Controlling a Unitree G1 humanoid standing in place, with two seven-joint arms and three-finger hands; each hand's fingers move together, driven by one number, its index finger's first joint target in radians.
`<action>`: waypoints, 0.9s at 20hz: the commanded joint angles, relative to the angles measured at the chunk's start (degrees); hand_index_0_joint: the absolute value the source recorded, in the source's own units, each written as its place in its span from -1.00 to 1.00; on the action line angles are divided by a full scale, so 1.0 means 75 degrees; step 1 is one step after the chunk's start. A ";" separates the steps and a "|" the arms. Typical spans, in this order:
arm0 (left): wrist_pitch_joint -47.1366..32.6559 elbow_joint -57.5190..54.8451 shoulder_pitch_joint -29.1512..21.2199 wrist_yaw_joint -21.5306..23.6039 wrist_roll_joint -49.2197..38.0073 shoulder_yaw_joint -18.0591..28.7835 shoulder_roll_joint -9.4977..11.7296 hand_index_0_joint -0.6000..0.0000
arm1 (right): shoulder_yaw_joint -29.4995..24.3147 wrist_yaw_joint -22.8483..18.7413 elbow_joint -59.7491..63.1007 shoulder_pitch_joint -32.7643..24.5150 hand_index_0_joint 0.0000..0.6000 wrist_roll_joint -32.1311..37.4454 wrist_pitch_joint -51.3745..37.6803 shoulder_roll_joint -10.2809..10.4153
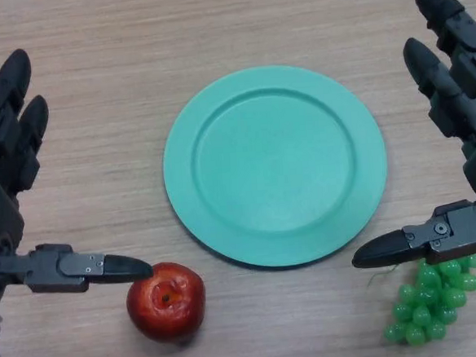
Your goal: Pick up the red apple and place it on the plate
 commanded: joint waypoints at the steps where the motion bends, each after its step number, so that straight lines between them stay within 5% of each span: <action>1: -0.0864 -0.0169 -0.0246 0.0004 -0.0031 0.0226 0.0364 1.00 | -0.0298 -0.0054 -0.0221 -0.0168 -1.00 -0.0041 -0.1195 -0.0101; 11: -0.1361 -0.0104 -0.0143 -0.0133 0.0398 0.0034 0.0298 1.00 | -0.0556 -0.0008 -0.0248 -0.0144 -1.00 0.0091 -0.1158 -0.0178; 15: -0.2182 -0.0054 0.0587 -0.0235 0.0546 -0.0093 -0.0009 1.00 | -0.0485 0.0043 -0.0129 -0.0257 -1.00 -0.0049 -0.1077 -0.0182; 18: -0.3744 0.0368 0.1370 -0.0014 0.0770 -0.0250 -0.0201 1.00 | -0.0696 0.0094 -0.0007 -0.0453 -1.00 0.0375 -0.0788 -0.0214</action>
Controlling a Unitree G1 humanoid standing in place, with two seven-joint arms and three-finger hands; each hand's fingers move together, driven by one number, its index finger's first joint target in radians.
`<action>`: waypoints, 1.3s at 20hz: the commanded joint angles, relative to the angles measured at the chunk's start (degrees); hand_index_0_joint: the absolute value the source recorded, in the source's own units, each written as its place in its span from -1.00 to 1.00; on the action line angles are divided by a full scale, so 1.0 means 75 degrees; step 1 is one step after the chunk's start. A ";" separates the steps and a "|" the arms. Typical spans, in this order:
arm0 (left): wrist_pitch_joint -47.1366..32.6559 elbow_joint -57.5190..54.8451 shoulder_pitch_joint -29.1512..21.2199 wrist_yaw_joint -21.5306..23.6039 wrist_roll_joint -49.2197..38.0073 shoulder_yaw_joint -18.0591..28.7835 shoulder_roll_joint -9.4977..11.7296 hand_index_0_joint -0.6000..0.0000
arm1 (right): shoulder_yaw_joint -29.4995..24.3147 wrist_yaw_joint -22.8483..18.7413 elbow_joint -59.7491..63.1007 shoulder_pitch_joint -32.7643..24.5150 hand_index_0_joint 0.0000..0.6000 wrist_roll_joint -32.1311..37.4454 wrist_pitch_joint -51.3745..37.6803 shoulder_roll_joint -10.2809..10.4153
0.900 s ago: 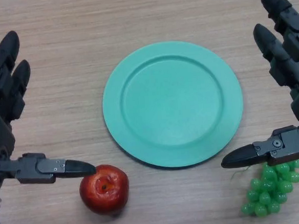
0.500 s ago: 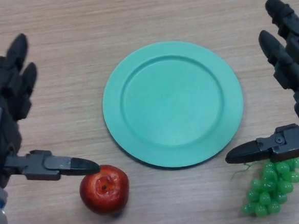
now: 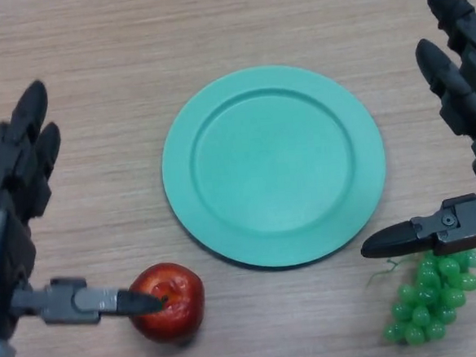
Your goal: Pick up the red apple and place it on the plate
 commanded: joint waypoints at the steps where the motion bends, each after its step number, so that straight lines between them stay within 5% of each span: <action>1: -0.2315 0.0162 0.0430 0.0159 0.0495 -0.0038 0.0151 1.00 | -0.0468 0.0023 -0.0164 -0.0411 -1.00 0.0484 -0.0673 -0.0202; 6: -0.4359 0.2581 0.0919 0.1151 0.1598 -0.0885 0.0138 1.00 | -0.0257 -0.0108 0.0007 -0.0680 -1.00 0.0575 -0.0462 -0.0251; 10: -0.5102 0.4005 0.0560 0.1963 0.2087 -0.1465 0.0137 1.00 | -0.0413 0.0015 -0.0047 -0.0709 -1.00 0.0775 -0.0443 -0.0248; 16: -0.4527 0.4566 -0.0090 0.1598 0.1496 -0.1713 0.0236 1.00 | -0.0536 0.0013 -0.0048 -0.0555 -1.00 0.0817 -0.0636 -0.0283; 18: -0.4430 0.4682 -0.0125 0.1957 0.2067 -0.1737 0.0197 1.00 | -0.0661 -0.0021 -0.0047 -0.0536 -1.00 0.0888 -0.0664 -0.0316; 20: -0.4342 0.4671 -0.0094 0.1984 0.2191 -0.1749 0.0221 0.33 | -0.0678 -0.0041 -0.0052 -0.0549 -1.00 0.0902 -0.0645 -0.0327; 23: -0.4068 0.4605 0.0125 0.2086 0.2945 -0.1794 0.0371 -1.00 | -0.0630 -0.0181 -0.0084 -0.0628 -1.00 0.0826 -0.0560 -0.0352; 26: -0.3419 0.4176 0.0262 0.1595 0.2535 -0.1697 0.0398 -1.00 | -0.0601 -0.0217 -0.0148 -0.0593 -1.00 0.0800 -0.0536 -0.0318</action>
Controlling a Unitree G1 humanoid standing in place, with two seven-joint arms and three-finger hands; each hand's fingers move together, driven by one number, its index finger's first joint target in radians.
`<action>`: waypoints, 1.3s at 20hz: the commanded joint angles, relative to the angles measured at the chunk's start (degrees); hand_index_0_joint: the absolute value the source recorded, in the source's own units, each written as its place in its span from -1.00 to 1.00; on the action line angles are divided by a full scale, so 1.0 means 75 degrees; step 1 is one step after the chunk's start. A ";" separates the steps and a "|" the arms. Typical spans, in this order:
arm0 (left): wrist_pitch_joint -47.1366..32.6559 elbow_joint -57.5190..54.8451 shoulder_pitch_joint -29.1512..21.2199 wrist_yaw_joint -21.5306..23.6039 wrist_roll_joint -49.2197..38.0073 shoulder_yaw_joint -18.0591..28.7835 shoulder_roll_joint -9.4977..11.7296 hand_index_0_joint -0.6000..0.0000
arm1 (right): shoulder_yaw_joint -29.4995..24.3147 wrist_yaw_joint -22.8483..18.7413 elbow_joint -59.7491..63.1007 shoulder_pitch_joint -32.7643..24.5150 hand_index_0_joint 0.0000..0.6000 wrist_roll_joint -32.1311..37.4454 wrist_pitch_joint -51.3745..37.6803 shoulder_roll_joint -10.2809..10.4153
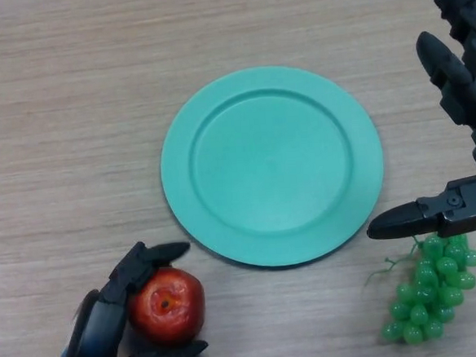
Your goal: Pick up the red apple and place it on the plate
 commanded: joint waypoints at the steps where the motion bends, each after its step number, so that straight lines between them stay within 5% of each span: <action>1: 0.0102 -0.0827 0.0136 -0.0324 -0.0345 0.0282 0.0229 -1.00 | -0.0279 -0.0206 -0.0566 -0.0177 -1.00 0.0235 -0.0823 -0.0181; 5: 0.0253 -0.2280 0.0428 -0.0343 -0.0363 0.0469 0.0204 -1.00 | -0.0280 -0.0276 -0.0576 -0.0385 -1.00 0.0242 -0.0576 -0.0231; 7: -0.0235 -0.2489 0.0127 -0.0083 0.0368 0.0732 0.0242 -1.00 | -0.0161 -0.0318 -0.0500 -0.0482 -1.00 0.0071 -0.0583 -0.0234; 10: 0.0813 -0.3271 -0.0729 -0.0431 -0.0188 0.1052 0.0175 -1.00 | -0.0080 -0.0274 -0.0633 -0.0457 -1.00 -0.0094 -0.0614 -0.0167; 15: 0.1410 -0.1995 -0.2960 -0.0595 -0.0418 0.1061 0.0537 -1.00 | -0.0162 -0.0469 -0.0652 -0.0738 -1.00 0.0164 -0.0521 -0.0211; 25: 0.0316 0.1154 -0.4498 -0.0302 -0.0730 0.0643 0.0343 -1.00 | -0.0209 -0.0493 -0.0677 -0.0570 -1.00 0.0242 -0.0757 -0.0199; 26: 0.0401 0.1132 -0.4508 -0.0368 -0.0833 0.0636 0.0326 -0.66 | -0.0202 -0.0496 -0.0671 -0.0561 -1.00 0.0231 -0.0772 -0.0197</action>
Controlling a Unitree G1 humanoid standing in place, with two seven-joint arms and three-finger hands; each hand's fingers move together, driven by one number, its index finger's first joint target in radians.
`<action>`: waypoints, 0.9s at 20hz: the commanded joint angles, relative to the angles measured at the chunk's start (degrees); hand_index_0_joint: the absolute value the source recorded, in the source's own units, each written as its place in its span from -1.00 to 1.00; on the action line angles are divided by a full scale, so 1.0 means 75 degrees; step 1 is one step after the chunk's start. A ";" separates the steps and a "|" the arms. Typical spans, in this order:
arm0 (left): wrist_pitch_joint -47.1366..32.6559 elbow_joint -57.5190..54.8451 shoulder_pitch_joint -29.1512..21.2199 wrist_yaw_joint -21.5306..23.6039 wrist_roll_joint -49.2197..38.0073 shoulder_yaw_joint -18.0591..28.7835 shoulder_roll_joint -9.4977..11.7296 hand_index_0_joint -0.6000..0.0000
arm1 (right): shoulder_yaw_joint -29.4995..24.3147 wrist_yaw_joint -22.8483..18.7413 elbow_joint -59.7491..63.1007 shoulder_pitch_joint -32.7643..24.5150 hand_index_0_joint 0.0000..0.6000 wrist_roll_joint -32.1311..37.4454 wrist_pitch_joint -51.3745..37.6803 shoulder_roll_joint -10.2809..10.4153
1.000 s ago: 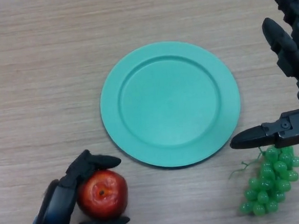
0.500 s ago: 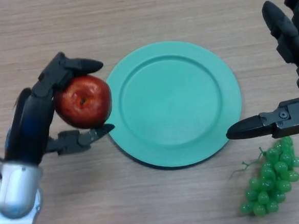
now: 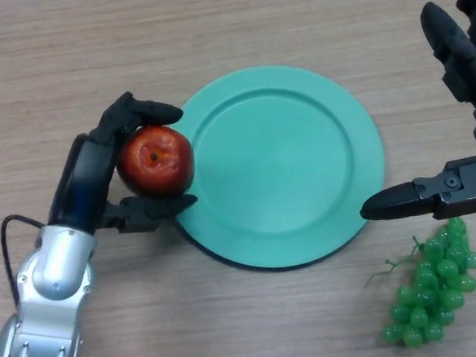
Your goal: Pick up the red apple and place it on the plate
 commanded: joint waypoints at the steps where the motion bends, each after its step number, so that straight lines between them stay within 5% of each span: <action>1: -0.0809 -0.0373 -0.0410 0.0165 -0.0483 0.0158 0.0112 -0.17 | -0.0292 -0.0084 -0.0391 -0.0138 -1.00 0.0209 -0.1025 -0.0182; 4: -0.0002 -0.0331 -0.0713 -0.0301 -0.0790 -0.0088 -0.0110 0.99 | -0.0273 -0.0069 -0.0526 0.0017 -1.00 0.0154 -0.1054 -0.0151; 11: 0.0915 -0.0922 -0.0775 -0.0357 -0.0674 -0.0004 -0.0099 1.00 | -0.0539 0.0127 -0.0608 0.0132 -1.00 0.0189 -0.1061 -0.0261; 18: 0.2600 -0.4849 0.0919 -0.0583 -0.2179 0.0788 0.0287 1.00 | -0.0637 0.0148 -0.0885 0.0032 -1.00 0.0244 -0.0584 -0.0344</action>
